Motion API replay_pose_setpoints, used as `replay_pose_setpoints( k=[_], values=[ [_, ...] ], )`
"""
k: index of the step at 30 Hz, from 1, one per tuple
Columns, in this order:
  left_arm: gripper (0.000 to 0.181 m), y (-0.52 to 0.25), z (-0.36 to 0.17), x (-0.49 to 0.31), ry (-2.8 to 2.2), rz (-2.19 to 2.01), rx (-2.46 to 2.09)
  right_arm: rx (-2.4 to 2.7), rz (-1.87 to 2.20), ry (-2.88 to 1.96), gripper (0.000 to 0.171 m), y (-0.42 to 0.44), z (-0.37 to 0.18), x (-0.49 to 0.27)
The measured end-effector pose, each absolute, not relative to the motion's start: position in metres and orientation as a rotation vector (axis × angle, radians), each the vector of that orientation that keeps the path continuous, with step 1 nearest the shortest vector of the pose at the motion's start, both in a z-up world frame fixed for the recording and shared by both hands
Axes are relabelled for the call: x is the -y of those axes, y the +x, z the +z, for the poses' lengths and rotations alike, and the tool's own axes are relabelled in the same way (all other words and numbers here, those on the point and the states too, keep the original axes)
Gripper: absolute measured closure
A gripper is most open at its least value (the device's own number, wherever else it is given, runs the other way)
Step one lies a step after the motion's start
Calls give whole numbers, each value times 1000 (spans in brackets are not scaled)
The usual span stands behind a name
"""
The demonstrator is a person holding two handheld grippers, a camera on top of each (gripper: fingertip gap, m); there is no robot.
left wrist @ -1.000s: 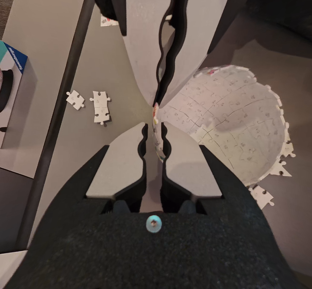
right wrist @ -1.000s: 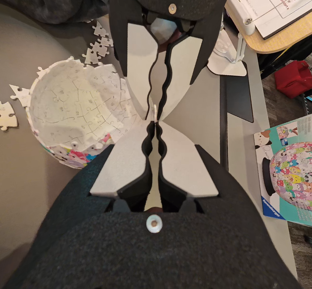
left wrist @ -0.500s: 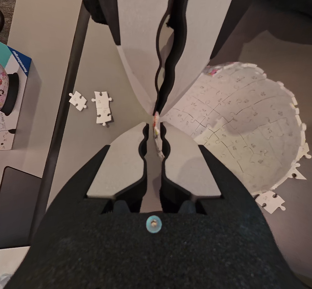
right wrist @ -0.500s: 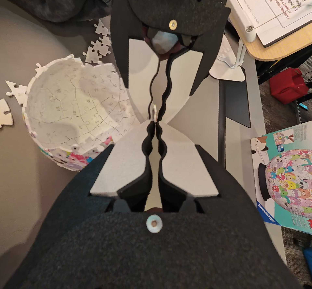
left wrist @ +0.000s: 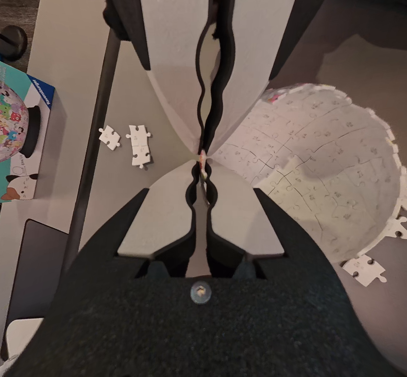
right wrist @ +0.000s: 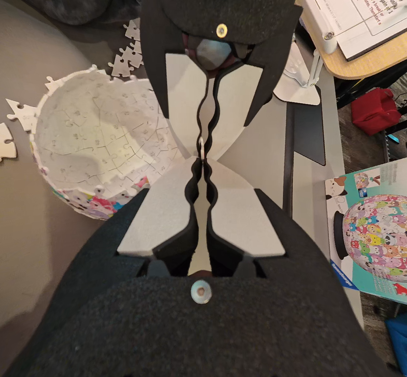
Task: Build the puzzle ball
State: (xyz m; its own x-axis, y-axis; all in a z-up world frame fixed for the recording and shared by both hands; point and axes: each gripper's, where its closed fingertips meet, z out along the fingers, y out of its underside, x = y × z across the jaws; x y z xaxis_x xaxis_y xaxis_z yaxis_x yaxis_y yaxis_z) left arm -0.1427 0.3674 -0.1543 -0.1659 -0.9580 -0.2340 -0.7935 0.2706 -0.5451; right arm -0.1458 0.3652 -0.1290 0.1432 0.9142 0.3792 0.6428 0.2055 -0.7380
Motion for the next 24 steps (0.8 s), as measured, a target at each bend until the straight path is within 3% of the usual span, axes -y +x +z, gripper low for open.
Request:
replay_pose_setpoints(
  k=[17,20,24],
  values=[
    [179,-144,-154,-366,-1559,-400,-2024,1589,380,-1552,171,-138,-130,-363],
    [171,-142,-152,-363,-1546,-407,-2028,1594,375,-1553,171,-138,-131,-363],
    [178,-142,-153,-367,-1522,-352,-2023,1600,385,-1554,171,-140,-132,-362]
  ],
)
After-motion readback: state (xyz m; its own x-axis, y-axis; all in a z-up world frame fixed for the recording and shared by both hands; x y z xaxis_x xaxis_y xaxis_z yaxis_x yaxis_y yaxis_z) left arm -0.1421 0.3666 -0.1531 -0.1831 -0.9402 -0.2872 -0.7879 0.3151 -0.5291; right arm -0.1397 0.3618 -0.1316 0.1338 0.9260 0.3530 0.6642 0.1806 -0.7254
